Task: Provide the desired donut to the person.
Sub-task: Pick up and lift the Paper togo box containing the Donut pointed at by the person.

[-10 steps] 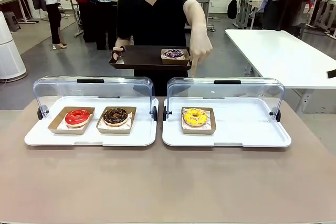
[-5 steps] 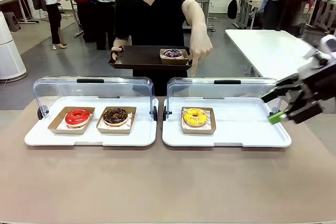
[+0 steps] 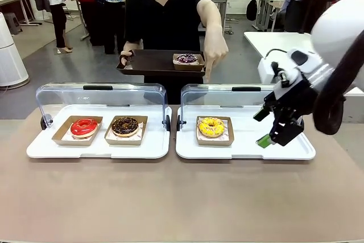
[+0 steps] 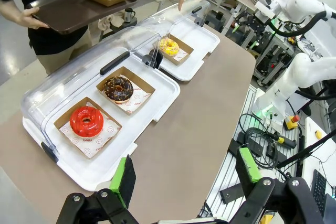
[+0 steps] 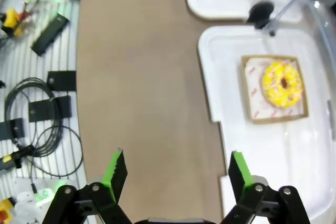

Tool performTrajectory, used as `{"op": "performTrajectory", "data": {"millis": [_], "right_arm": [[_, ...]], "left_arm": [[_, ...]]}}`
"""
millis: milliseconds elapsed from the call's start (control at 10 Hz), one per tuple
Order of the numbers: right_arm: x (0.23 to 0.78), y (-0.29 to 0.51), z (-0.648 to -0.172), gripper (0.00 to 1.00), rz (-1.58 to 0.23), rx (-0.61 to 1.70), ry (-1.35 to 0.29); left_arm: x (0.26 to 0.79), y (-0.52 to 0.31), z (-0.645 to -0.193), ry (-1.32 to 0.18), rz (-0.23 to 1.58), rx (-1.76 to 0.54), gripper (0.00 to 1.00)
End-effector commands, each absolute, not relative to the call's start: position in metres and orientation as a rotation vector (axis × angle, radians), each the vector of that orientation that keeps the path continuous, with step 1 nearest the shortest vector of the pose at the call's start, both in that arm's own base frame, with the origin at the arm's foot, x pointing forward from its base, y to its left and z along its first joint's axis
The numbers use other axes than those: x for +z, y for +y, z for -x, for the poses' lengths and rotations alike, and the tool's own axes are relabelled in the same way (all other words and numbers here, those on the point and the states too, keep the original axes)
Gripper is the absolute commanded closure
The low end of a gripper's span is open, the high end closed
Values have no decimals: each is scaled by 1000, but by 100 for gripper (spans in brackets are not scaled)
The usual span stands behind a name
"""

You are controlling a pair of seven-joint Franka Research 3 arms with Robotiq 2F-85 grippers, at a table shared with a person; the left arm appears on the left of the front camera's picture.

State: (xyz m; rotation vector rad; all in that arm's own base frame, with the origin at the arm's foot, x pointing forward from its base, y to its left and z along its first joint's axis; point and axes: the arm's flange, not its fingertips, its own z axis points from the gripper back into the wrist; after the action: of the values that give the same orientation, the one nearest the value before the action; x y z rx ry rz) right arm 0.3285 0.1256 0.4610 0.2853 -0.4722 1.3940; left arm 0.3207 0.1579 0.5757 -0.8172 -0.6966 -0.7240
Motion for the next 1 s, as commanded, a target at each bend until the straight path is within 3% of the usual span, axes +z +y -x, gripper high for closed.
{"op": "performTrajectory", "data": {"millis": [0, 900], "right_arm": [[467, 118, -329, 0, -330, 1421, -524], [465, 117, -330, 0, -299, 1406, -504]], "left_arm": [[575, 160, -319, -715, 820, -742, 0], [575, 160, -319, -715, 820, -742, 0]]}}
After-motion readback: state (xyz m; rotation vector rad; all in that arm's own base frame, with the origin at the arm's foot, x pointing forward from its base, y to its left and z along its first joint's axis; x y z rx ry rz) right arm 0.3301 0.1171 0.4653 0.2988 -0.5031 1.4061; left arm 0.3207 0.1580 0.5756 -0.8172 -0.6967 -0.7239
